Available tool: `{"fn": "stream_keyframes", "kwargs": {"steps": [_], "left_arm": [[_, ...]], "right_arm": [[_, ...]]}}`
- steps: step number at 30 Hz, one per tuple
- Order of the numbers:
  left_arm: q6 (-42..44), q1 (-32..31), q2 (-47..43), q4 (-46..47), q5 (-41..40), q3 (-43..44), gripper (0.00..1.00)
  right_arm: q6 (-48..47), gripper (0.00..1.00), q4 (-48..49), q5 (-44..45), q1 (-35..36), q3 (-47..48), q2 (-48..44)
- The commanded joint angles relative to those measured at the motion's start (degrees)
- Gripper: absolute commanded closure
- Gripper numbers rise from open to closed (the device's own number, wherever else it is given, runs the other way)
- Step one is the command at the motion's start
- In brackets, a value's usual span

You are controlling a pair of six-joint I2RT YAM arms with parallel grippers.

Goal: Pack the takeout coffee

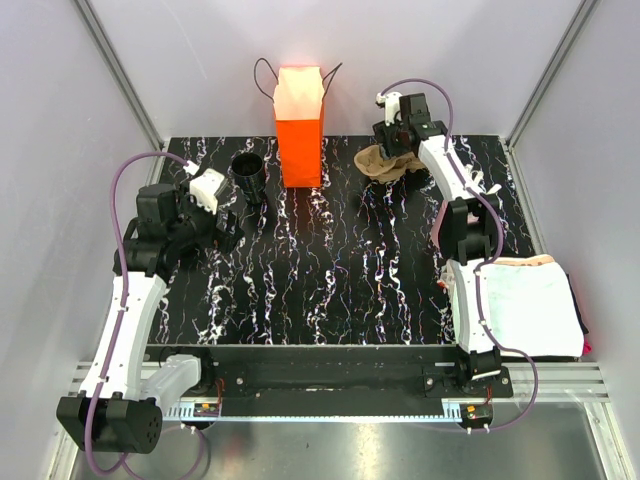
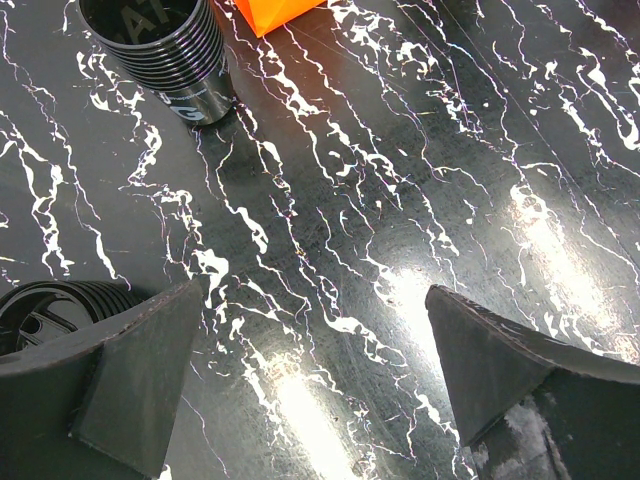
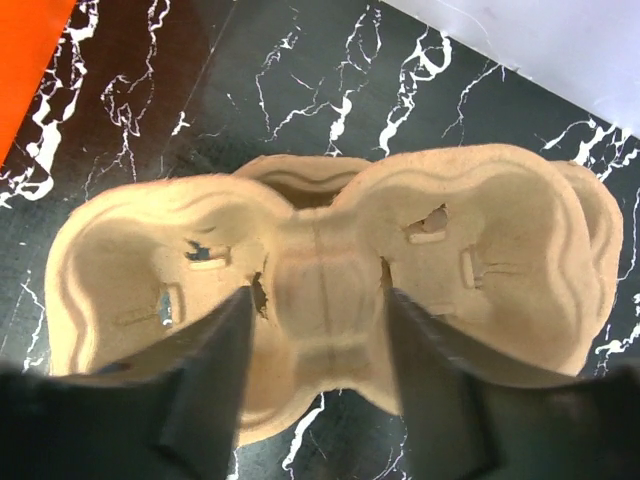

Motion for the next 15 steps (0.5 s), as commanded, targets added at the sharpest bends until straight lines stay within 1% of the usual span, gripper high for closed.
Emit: {"fn": "stream_keyframes", "kwargs": {"steps": [1,3,5,10,15], "left_arm": [[-0.23,0.20,-0.68,2.57,1.31,0.06,0.01],[-0.32,0.29,-0.68,2.65,1.31,-0.03,0.01],[-0.23,0.29,-0.68,2.57,1.40,0.06,0.01],[-0.23,0.20,-0.60,2.74,1.31,0.06,0.01],[-0.32,0.20,-0.51,2.57,1.22,0.06,0.01]], "right_arm": [[-0.69,0.30,1.62,1.59,0.08,0.27,-1.47],[-0.96,0.25,1.70,1.94,0.08,0.01,-1.38],[-1.22,0.23,1.70,1.94,0.16,0.01,-1.12],[-1.39,0.22,1.09,1.76,0.08,1.32,0.72],[-1.75,0.23,-1.28,1.24,0.08,5.28,3.01]]}}
